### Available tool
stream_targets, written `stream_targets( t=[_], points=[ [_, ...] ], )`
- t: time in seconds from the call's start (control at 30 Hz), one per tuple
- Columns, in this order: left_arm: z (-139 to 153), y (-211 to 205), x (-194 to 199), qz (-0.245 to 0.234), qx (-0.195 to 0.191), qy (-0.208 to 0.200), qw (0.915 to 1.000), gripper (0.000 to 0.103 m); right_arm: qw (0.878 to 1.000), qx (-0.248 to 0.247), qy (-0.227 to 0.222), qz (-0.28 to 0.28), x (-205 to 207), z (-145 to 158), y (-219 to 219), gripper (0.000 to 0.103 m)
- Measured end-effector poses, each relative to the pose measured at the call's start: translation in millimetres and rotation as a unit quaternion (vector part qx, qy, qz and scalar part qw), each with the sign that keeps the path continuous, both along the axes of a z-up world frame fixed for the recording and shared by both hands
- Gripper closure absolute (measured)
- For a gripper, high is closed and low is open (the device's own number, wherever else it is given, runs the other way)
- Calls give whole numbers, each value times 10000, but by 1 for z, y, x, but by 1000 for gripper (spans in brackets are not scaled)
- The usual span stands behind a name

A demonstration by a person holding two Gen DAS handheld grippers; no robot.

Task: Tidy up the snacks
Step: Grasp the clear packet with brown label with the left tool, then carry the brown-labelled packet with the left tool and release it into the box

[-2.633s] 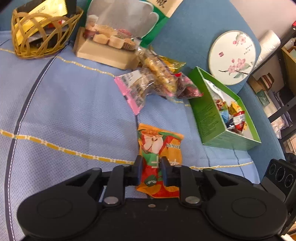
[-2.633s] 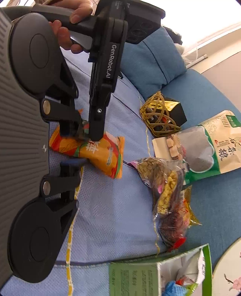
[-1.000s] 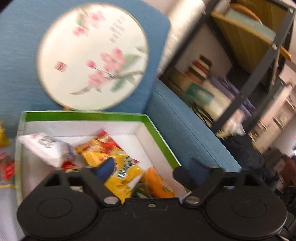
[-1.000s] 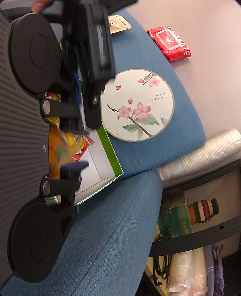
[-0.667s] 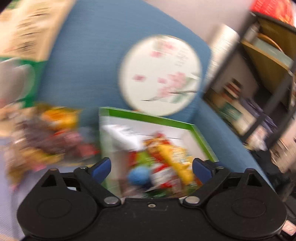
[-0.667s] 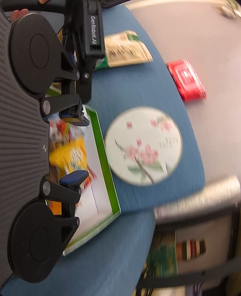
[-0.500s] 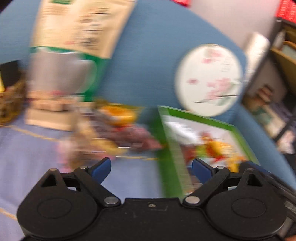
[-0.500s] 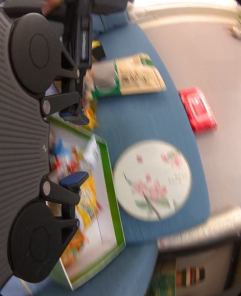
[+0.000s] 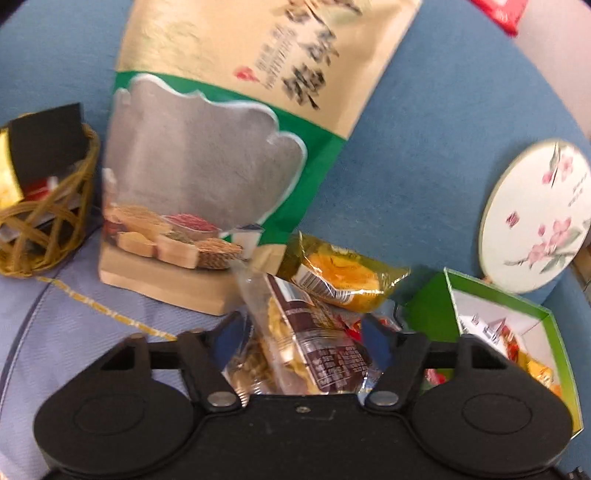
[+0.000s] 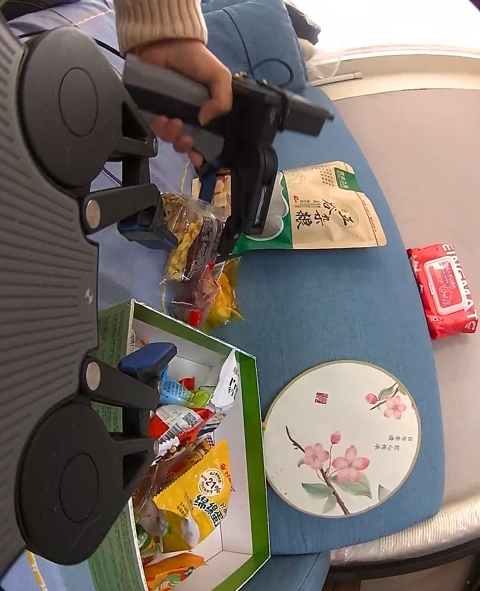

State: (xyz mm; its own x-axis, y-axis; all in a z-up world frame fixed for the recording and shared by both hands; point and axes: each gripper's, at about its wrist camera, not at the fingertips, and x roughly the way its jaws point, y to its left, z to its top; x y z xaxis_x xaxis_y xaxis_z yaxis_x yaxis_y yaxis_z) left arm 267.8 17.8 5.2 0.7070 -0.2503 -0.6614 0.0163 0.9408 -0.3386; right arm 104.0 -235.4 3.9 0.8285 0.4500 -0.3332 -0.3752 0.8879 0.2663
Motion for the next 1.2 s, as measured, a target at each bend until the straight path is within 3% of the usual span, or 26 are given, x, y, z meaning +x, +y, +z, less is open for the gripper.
stream_targets(
  t=[0.07,0.2,0.37,0.47,0.53,0.6,0.67,0.73,0.77,0.8,0.87,1.0,1.2],
  points=[
    [-2,-7,0,-172,157,-23,9997,71,10000,-43,-24,15,-1,0,2,9],
    [4,-3,-31,-751,-86,11,9971,97,9998,-12,-51,192,-4,2,5,9],
    [10,2,-96,-1477,-225,131,9887,103,9983,-3,-105,579,-13,7,15,9],
    [10,14,-127,-1599,-571,349,9849,103,9970,-117,-114,760,-17,7,22,9],
    [5,20,-146,-1600,-627,470,9840,100,9959,-145,-24,898,-19,5,27,9],
    [2,25,-164,-1527,-425,452,9863,82,9945,-151,95,1027,-20,3,31,9],
    [-1,33,-183,-1389,-304,341,9893,78,9925,-191,219,1183,-21,-1,35,9],
    [-8,41,-198,-1174,-366,283,9920,58,9911,-243,324,1265,-22,-5,39,9],
    [-13,42,-199,-1103,-451,260,9925,39,9904,-263,384,1302,-22,-8,41,9],
    [-17,45,-203,-1036,-513,276,9929,29,9896,-283,459,1334,-21,-10,43,9],
    [-22,49,-205,-959,-551,265,9935,27,9884,-300,601,1362,-19,-16,46,9],
    [-20,58,-196,-874,-645,28,9941,6,9856,-235,822,1456,-16,-27,51,9],
    [-34,73,-172,-765,-1020,64,9918,7,9858,-25,1012,1340,-8,-41,53,9]
  ],
)
